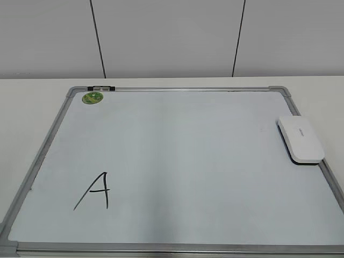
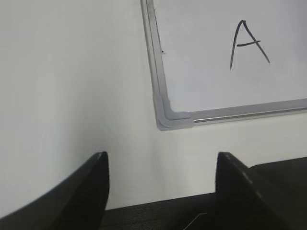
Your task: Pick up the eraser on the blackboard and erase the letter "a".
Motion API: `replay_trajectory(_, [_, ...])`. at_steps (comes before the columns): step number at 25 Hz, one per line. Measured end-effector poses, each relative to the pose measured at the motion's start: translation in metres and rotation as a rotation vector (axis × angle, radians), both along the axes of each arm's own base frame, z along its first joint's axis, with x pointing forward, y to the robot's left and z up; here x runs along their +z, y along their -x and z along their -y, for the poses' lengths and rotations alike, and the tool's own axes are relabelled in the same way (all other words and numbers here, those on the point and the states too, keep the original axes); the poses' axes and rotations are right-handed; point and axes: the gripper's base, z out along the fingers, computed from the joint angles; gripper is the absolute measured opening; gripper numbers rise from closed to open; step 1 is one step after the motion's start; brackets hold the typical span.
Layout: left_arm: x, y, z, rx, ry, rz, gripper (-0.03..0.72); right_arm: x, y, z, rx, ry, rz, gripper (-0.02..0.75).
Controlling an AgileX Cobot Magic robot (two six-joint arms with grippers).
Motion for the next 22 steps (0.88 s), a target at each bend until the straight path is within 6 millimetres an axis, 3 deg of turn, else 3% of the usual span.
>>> replay_trajectory(10, [0.006, 0.030, -0.003, 0.041, 0.010, 0.201, 0.515, 0.002, 0.034, 0.000, 0.000, 0.003, 0.234, 0.587])
replay_trajectory(16, [0.006, 0.048, -0.003, 0.041, 0.016, 0.312, 0.515, 0.002, 0.035, 0.000, 0.000, 0.002, 0.243, 0.587])
replay_trajectory(22, [0.006, 0.050, -0.003, 0.040, 0.016, 0.320, 0.515, 0.002, 0.035, -0.001, 0.000, 0.001, 0.243, 0.587])
